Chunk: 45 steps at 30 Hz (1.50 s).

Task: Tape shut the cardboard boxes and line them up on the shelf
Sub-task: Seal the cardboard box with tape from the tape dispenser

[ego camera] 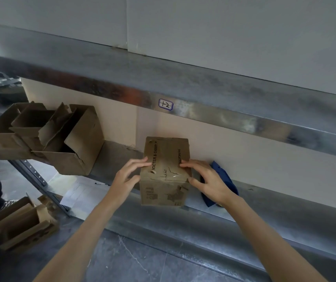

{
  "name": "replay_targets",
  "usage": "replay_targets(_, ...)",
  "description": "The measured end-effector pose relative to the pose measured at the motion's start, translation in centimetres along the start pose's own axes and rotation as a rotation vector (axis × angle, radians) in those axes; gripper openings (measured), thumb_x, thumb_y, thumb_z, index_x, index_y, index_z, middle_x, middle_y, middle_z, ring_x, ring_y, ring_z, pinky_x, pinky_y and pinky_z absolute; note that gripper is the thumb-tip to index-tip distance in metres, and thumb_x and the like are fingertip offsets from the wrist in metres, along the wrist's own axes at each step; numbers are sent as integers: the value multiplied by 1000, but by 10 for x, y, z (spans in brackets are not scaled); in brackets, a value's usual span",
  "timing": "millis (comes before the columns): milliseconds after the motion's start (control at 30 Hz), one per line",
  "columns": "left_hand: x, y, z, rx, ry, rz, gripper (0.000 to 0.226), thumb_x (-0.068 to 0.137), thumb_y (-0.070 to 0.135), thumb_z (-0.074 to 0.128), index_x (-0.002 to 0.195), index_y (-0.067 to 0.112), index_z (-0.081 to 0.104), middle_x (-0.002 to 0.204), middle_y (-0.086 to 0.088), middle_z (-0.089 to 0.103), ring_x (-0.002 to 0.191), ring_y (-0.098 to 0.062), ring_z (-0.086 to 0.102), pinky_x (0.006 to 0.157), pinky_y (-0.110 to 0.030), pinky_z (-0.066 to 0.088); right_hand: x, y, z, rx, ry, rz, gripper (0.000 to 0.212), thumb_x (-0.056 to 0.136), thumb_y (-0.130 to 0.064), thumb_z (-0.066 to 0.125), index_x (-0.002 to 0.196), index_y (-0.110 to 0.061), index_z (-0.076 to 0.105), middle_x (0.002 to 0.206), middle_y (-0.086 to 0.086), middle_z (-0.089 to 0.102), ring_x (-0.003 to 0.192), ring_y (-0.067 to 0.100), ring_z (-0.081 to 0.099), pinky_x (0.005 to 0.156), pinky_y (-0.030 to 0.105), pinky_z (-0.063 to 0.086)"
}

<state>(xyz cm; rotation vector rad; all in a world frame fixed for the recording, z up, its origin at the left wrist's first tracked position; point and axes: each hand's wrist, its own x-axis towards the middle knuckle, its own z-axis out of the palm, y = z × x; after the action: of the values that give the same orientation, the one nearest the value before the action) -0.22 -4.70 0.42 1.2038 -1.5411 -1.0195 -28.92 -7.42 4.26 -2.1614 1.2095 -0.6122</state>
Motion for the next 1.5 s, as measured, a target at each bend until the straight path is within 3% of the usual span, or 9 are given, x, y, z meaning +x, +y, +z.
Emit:
replay_targets(67,1,2,0,1,9,-7,52,86,3,43,116,36,69,132,20,55,130,-3,45,89,-10,45,-1,-2,-4,5,-31,28,52,85,-19,49,136,-29,52,142,-10,49,132,7,39,109,26,31)
replay_targets(133,2,2,0,17,29,-10,51,88,-1,43,115,33,70,131,20,56,129,-3,46,88,-17,48,0,-2,-5,-2,-38,36,56,81,-18,45,136,-30,50,142,-9,49,132,8,40,109,27,32)
replay_targets(233,3,2,2,25,59,-12,54,93,-10,46,112,34,70,127,23,58,126,-2,48,86,-14,49,1,3,-2,-8,-18,14,52,87,-6,48,134,-29,52,141,-10,50,132,8,40,111,32,33)
replay_targets(467,1,1,6,48,127,32,42,94,-1,56,112,34,72,124,21,60,121,-1,52,85,-13,51,5,8,13,24,137,-9,39,93,2,53,122,-23,63,127,-5,61,124,12,48,105,29,40)
replay_targets(567,3,1,8,37,155,30,37,92,-1,60,111,28,73,121,18,62,117,-2,55,83,-23,57,8,8,16,14,185,-22,31,95,-4,56,118,-21,65,119,-5,63,118,13,52,100,26,42)
replay_targets(767,3,4,18,23,249,48,32,87,-4,66,107,20,74,116,11,65,115,-4,59,87,-30,58,13,6,22,13,243,7,21,93,-11,60,111,-20,68,109,-9,65,111,15,54,93,29,45)
replay_targets(1033,2,3,25,91,284,54,25,83,14,77,105,24,71,118,13,62,118,-5,57,92,-49,56,13,-3,39,-77,356,36,22,90,-38,62,108,-26,66,103,-20,53,107,13,48,78,23,41)
replay_targets(1233,0,4,22,150,234,44,50,69,57,78,111,32,66,122,22,57,122,1,52,92,-48,55,12,-8,36,-134,297,61,49,81,-70,53,112,-32,62,111,-19,52,112,9,44,77,28,48)
replay_targets(1500,-1,4,22,201,222,37,60,64,62,79,114,34,63,124,26,53,122,7,48,92,-47,55,11,-10,40,-203,314,57,65,72,-80,53,113,-30,61,118,-14,52,112,9,42,75,27,47)
